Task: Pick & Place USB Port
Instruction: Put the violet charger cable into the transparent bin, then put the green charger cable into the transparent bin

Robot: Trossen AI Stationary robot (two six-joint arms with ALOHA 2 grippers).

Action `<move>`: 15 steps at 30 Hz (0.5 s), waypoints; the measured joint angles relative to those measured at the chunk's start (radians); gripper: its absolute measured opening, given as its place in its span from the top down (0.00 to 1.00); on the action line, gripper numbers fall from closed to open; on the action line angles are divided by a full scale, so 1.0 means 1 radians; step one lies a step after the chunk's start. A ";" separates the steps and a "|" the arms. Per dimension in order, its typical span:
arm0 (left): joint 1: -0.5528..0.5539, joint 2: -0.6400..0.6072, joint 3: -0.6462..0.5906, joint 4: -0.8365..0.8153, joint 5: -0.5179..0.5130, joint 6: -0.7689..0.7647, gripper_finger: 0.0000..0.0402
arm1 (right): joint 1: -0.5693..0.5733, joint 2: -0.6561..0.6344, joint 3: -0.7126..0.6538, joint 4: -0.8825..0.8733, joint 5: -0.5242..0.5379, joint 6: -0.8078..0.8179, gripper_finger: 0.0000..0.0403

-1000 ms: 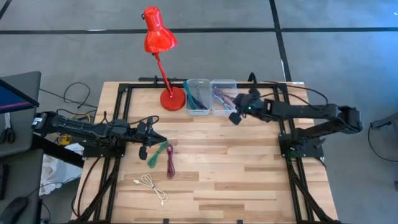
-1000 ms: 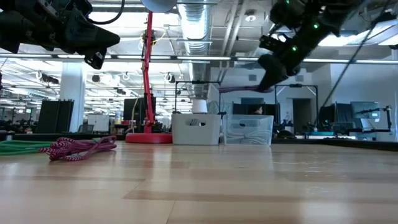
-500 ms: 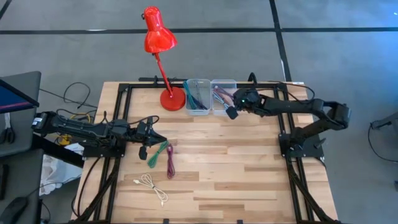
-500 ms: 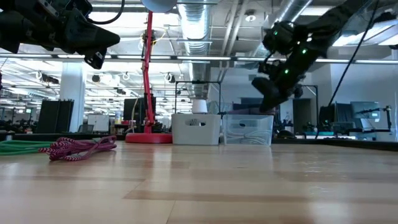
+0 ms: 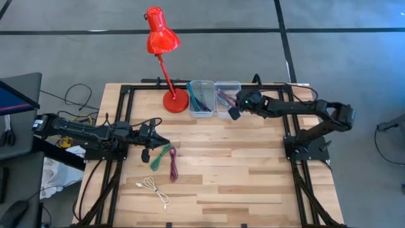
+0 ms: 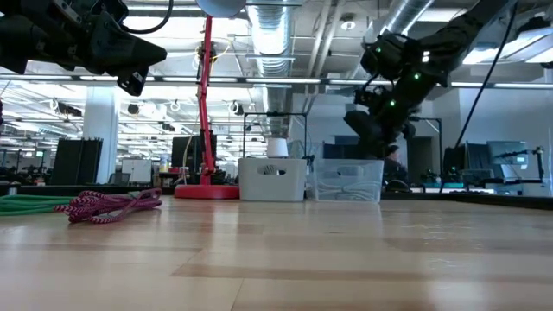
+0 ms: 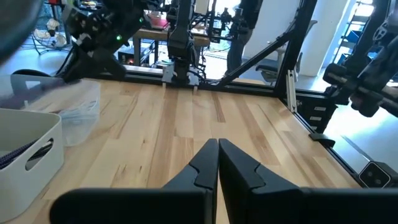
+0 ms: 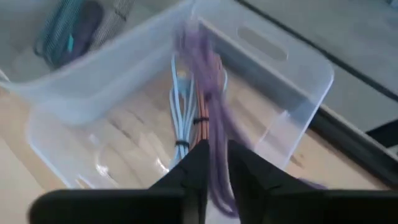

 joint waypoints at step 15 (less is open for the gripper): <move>0.000 0.000 0.000 0.000 0.000 0.000 0.97 | 0.097 -0.102 0.102 -0.042 -0.314 -0.029 0.79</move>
